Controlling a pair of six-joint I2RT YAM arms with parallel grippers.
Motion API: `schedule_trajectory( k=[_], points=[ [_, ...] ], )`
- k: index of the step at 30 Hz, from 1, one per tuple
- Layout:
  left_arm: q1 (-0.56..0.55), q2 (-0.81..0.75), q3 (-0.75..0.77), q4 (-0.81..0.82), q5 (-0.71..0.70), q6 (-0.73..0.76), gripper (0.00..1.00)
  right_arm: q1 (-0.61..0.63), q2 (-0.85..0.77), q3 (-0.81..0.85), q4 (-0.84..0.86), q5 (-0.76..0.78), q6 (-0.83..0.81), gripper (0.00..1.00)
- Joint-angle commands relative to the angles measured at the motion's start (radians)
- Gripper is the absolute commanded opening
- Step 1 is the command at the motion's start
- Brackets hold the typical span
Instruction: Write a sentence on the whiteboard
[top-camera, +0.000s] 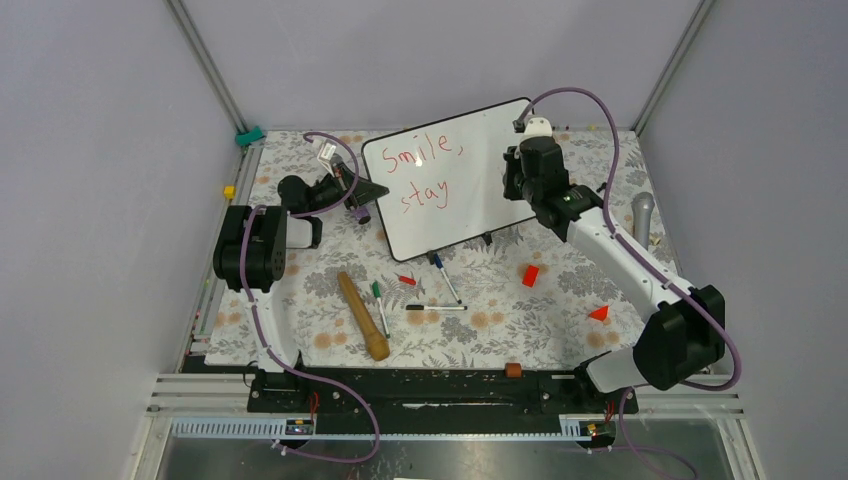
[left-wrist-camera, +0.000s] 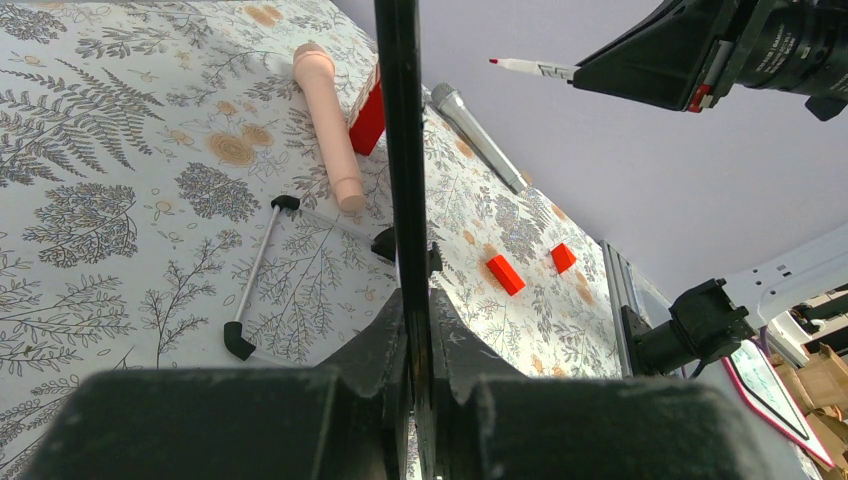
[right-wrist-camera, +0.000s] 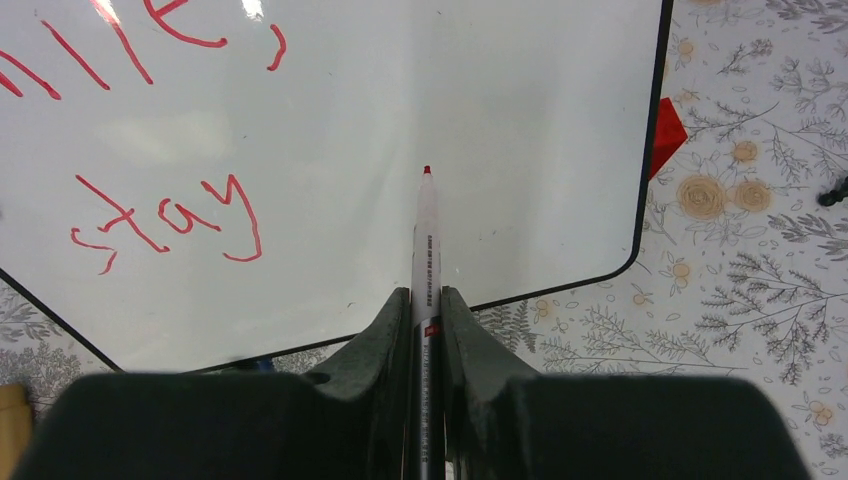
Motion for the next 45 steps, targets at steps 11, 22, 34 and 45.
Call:
schedule_trajectory(
  k=[11,22,34,45],
  points=[
    [-0.013,-0.006,0.0,0.093,0.098,0.1,0.0,0.005,-0.028,0.0,0.092,-0.075,-0.023,0.0],
    [-0.013,-0.011,-0.009,0.093,0.095,0.107,0.0,0.005,0.018,0.057,0.027,-0.205,-0.015,0.0],
    [-0.011,-0.009,-0.004,0.093,0.095,0.108,0.0,0.05,0.02,-0.011,0.158,-0.145,0.06,0.0],
    [-0.012,-0.002,0.005,0.093,0.092,0.095,0.0,0.101,0.094,0.009,0.18,-0.073,0.008,0.0]
  ],
)
